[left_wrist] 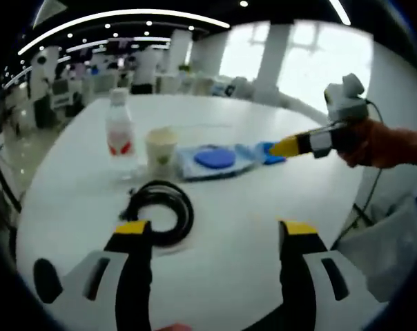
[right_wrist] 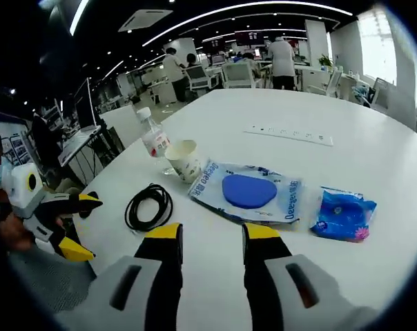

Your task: Arrange the tabletop items into an orderly group along one side of the table until the central work area is clear of visible clutter.

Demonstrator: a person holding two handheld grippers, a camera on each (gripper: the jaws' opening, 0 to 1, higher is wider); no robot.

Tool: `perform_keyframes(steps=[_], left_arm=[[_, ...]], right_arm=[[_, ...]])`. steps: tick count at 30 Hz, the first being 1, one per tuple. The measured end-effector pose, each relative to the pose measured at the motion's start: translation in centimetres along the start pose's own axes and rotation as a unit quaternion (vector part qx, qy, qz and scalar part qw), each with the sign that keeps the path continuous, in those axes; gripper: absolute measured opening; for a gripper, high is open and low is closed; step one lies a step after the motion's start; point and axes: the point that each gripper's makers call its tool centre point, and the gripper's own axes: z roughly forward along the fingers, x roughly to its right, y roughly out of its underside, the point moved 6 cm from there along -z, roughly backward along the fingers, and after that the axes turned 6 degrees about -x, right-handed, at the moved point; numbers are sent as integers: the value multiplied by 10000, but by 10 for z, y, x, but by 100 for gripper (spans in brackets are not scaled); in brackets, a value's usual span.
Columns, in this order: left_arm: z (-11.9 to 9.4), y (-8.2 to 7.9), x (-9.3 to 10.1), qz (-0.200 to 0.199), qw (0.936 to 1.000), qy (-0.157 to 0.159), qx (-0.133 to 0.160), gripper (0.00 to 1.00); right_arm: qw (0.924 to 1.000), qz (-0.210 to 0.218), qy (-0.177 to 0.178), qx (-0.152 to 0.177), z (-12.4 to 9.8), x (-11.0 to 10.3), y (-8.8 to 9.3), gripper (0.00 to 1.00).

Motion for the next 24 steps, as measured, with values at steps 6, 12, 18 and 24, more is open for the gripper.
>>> perform_keyframes(steps=[6, 12, 18, 24], left_arm=[[-2, 2, 7, 141, 9998, 92, -72, 75], [-4, 1, 2, 308, 9994, -92, -95, 75], [-7, 7, 4, 194, 9996, -43, -202, 77], [-8, 5, 3, 182, 9996, -65, -190, 77]], right_arm=[[9998, -76, -175, -56, 17, -26, -11, 34], [9983, -404, -420, -54, 32, -62, -25, 34], [9970, -541, -536, -165, 52, -81, -29, 35], [9937, -693, -705, -531, 87, -101, -29, 34]])
